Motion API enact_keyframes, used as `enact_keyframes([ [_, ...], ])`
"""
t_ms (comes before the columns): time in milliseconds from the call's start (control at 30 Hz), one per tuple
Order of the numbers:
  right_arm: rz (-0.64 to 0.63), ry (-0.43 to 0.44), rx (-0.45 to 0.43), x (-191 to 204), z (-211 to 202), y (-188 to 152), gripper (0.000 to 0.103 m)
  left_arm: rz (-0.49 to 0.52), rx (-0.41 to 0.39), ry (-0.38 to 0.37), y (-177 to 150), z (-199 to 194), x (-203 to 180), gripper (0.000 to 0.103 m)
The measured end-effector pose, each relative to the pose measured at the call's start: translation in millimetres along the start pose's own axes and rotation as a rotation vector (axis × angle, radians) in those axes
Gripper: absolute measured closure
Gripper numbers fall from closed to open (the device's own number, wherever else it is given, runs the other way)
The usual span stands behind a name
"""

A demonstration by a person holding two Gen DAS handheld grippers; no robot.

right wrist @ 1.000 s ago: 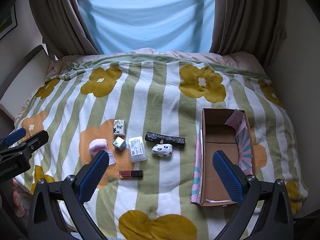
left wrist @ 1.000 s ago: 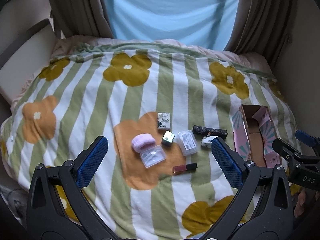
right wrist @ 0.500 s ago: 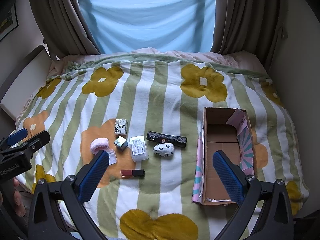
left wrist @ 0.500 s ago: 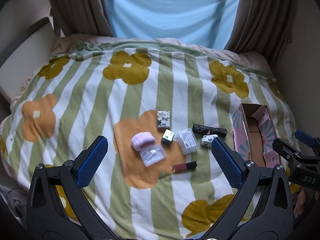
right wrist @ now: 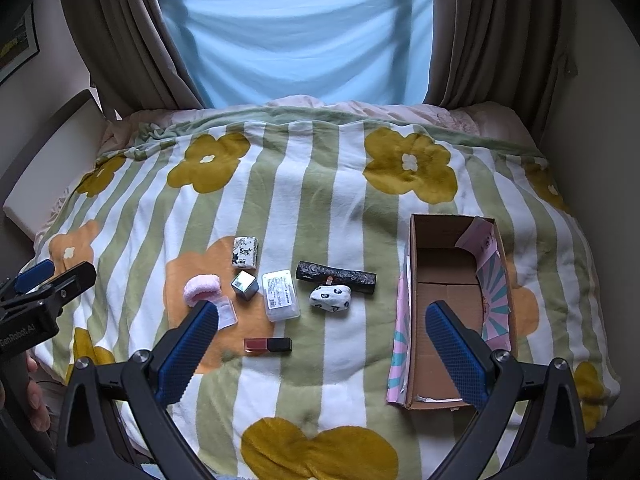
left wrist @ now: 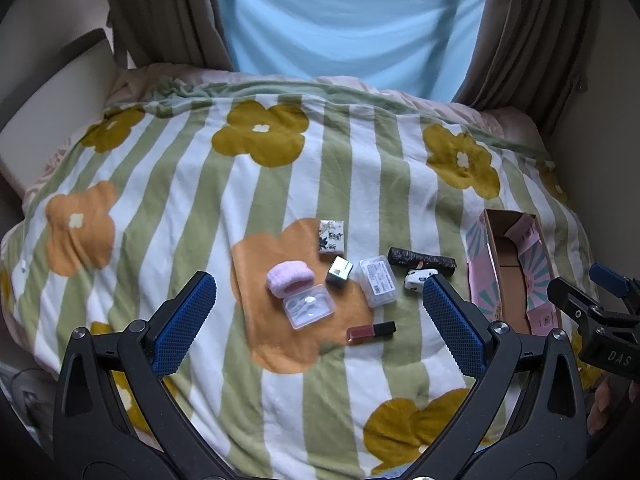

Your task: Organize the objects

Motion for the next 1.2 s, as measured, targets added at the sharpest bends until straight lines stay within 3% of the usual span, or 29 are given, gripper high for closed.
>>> enact_keyframes([
  [433, 0.003, -0.001, 0.01, -1.8, 0.9, -0.9, 0.001, -0.003, 0.003, 0.01, -1.3, 0.1, 3.5, 0.001],
  [667, -0.033, 0.029, 0.052, -0.9, 17.1, -4.0, 0.0, -0.044, 0.05, 0.03, -12.1, 10.1, 14.8, 0.001],
  [900, -0.099, 0.047, 0.092, -13.3, 52.2, 7.9, 0.0, -0.123, 0.115, 0.053, -25.2, 35.6, 31.0, 0.001],
  [1200, -0.26, 0.114, 0.167, -15.6, 126.4, 22.3, 0.001, -0.205, 0.201, 0.085, -39.9, 98.3, 43.1, 0.001],
])
Point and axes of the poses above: each gripper's, at about its wrist camera, not at the fingertips, and z roughly the way its jaws point, x to its left, y to its top, the point moved 7 cm from there along z, roughly the way its jaws point, and after that the axes turned 9 degrees about -y, right-handed, at the moved point
